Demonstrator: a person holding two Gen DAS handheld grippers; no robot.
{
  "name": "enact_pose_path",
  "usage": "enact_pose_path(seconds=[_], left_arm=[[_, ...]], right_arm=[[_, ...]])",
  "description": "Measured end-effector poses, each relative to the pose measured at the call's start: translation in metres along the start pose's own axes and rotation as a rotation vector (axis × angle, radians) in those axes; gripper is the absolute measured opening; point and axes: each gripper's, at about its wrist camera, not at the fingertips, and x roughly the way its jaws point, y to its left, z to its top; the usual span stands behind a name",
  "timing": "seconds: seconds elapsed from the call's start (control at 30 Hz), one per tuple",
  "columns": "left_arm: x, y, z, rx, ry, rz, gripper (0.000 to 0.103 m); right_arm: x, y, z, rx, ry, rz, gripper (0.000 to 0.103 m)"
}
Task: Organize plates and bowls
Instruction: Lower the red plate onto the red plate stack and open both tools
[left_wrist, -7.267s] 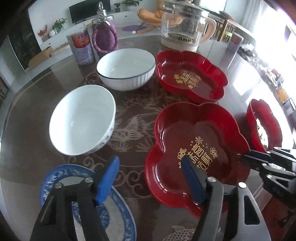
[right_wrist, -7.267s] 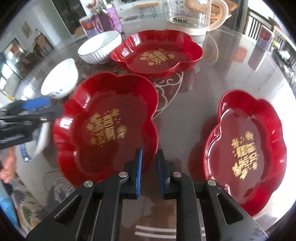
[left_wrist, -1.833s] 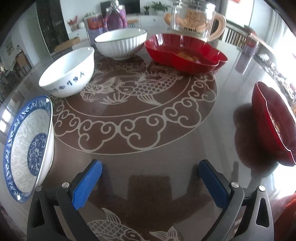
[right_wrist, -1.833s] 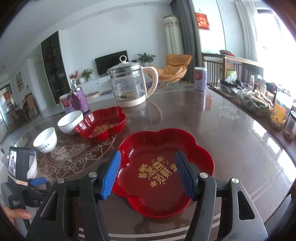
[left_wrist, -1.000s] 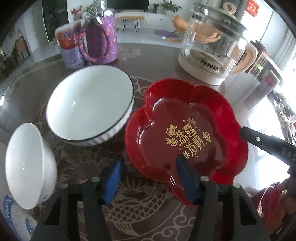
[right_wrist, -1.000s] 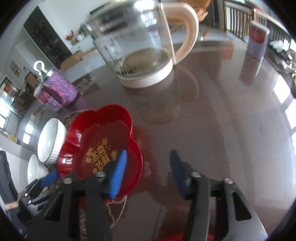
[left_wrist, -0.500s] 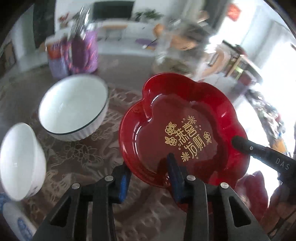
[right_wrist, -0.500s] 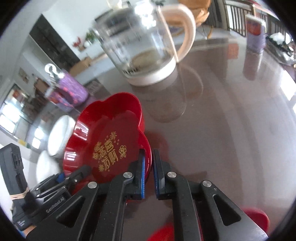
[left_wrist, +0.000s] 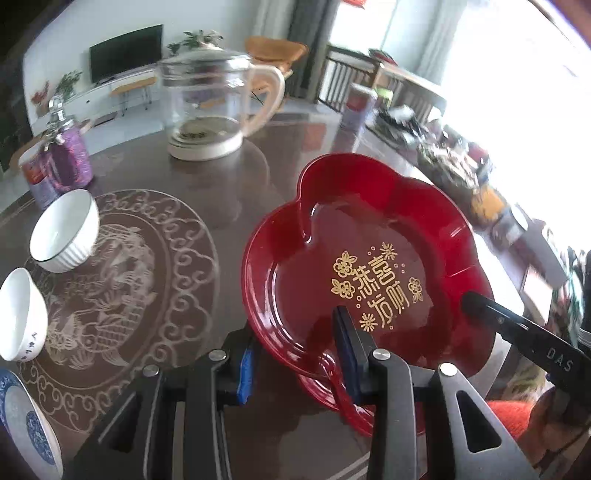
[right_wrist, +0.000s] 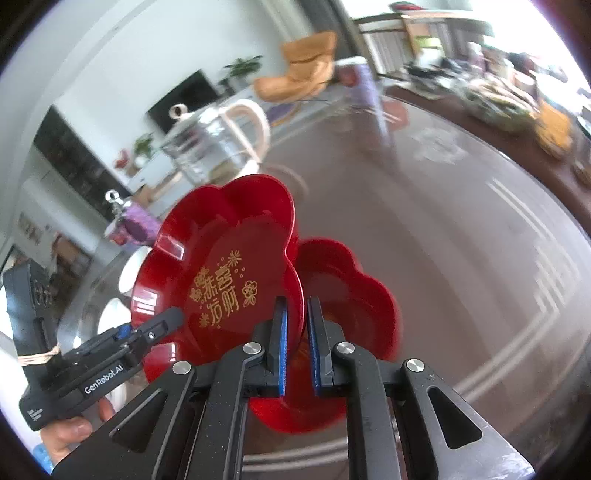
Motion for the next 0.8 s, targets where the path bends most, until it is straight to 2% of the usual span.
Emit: enact_pose_path(seconds=[0.2, 0.4, 0.57, 0.8], left_arm=[[0.013, -0.024, -0.019, 0.054, 0.051, 0.029, 0.038], [0.01, -0.031, -0.025, 0.079, 0.05, 0.056, 0.042], [0.006, -0.039, -0.032, 0.112, 0.05, 0.073, 0.047], [-0.002, -0.051, -0.042, 0.157, 0.046, 0.07, 0.052]], right_arm=[[0.007, -0.021, -0.008, 0.038, -0.039, -0.044, 0.011], [0.026, -0.026, -0.01, 0.008, -0.058, -0.059, 0.011], [0.032, -0.021, -0.008, -0.031, -0.107, -0.082, 0.017], [0.027, -0.013, 0.003, -0.098, -0.195, -0.087, 0.03]])
